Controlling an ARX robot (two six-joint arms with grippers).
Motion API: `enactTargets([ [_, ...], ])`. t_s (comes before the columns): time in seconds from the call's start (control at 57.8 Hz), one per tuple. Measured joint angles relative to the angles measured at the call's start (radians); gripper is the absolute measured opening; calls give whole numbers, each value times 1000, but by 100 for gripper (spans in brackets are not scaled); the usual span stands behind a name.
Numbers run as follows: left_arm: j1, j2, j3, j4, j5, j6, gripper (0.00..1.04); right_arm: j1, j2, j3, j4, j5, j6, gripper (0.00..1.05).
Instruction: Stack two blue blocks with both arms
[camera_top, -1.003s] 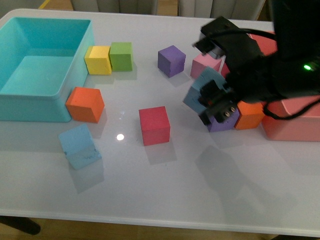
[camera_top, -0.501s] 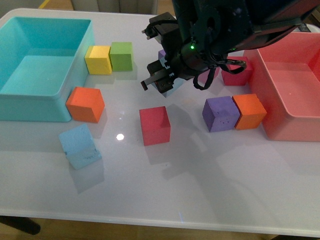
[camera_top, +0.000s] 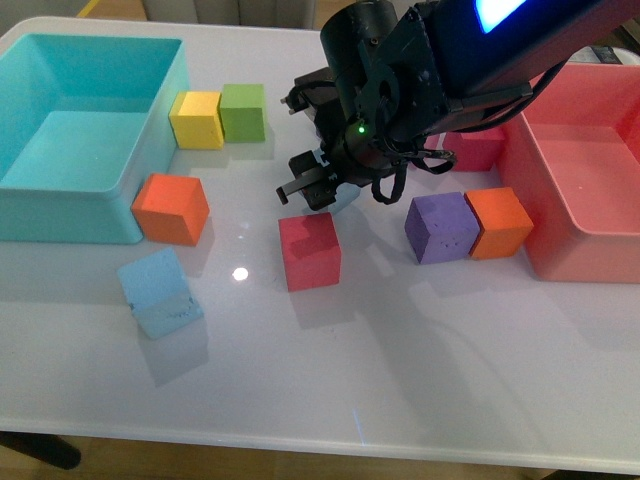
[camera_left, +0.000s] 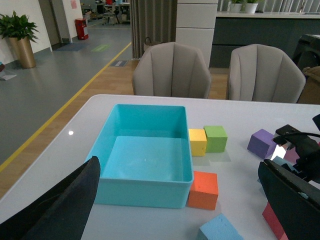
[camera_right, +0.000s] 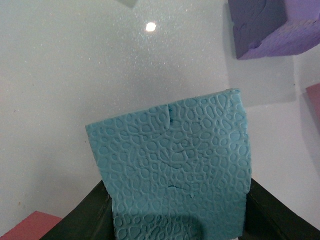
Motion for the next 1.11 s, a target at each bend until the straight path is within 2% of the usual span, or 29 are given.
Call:
enactTargets([
  [0.311, 0, 0, 0, 0, 0, 0, 96, -14, 8, -1, 23, -3, 8, 97],
  [0.761, 0, 0, 0, 0, 0, 0, 96, -32, -140, -171, 194, -71, 25, 96],
  [1.107, 0, 0, 0, 0, 0, 0, 96, -83, -558, -596, 434, -145, 29, 96],
])
